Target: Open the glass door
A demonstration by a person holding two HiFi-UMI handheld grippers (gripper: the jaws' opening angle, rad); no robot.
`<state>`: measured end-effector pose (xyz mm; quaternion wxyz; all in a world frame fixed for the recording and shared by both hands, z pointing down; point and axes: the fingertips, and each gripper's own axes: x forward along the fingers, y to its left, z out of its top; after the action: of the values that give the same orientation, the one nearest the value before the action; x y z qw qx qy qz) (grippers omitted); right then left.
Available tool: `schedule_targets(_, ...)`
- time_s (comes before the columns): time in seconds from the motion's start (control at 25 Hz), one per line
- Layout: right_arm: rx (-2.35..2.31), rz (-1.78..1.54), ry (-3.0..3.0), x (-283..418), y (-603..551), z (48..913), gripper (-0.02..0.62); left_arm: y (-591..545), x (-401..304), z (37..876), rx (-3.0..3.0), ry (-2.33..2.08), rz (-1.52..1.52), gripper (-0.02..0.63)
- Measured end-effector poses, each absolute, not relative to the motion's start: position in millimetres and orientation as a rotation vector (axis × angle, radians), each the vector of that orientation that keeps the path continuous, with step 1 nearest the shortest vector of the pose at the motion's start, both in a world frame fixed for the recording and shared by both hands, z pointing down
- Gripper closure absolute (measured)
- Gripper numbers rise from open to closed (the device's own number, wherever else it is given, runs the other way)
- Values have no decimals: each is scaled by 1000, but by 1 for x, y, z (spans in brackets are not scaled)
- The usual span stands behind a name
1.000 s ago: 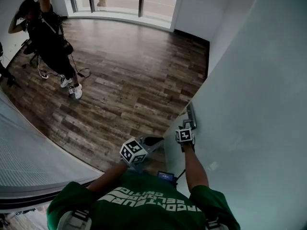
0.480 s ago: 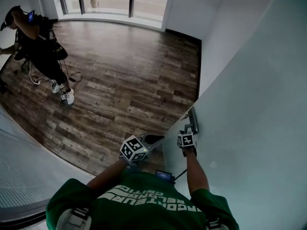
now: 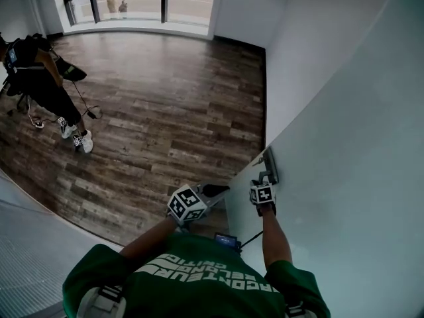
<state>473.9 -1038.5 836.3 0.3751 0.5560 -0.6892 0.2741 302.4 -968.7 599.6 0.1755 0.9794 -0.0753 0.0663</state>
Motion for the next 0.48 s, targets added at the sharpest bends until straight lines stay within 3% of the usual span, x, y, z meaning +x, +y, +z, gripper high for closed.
schedule_targets(0.48, 1501, 735, -1723, 527, -1042, 838, 611, -974, 320, 608, 2764, -176, 230, 590)
